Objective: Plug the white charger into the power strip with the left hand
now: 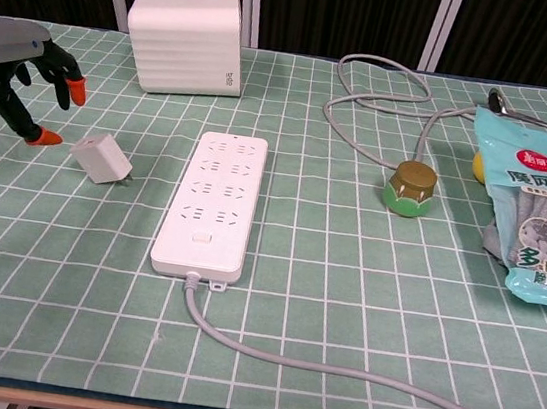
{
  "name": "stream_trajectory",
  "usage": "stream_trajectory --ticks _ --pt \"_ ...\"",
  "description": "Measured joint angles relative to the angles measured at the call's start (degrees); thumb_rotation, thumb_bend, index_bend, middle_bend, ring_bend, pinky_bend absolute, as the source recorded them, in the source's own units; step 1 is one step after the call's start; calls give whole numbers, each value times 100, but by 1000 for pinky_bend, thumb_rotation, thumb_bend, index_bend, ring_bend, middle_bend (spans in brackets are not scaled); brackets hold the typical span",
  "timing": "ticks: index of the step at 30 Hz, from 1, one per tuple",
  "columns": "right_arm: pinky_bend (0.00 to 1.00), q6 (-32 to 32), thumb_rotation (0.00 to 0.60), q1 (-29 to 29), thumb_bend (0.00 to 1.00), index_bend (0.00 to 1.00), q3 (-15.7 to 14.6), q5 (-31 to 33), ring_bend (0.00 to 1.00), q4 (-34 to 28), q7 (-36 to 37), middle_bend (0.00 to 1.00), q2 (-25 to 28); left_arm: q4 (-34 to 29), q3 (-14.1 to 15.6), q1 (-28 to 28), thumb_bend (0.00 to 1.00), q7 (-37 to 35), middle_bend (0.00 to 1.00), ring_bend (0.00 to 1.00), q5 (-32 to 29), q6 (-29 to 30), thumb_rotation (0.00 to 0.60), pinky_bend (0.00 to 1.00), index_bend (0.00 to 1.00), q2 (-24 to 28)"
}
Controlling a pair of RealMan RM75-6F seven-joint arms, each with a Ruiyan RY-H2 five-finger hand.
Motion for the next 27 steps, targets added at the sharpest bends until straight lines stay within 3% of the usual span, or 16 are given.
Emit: stream_trajectory --ticks 27 --pt "0 -32 600 5 340 0 4 38 0 -26 9 0 16 893 54 -485 283 -43 375 165 -512 -666 600 206 420 -545"
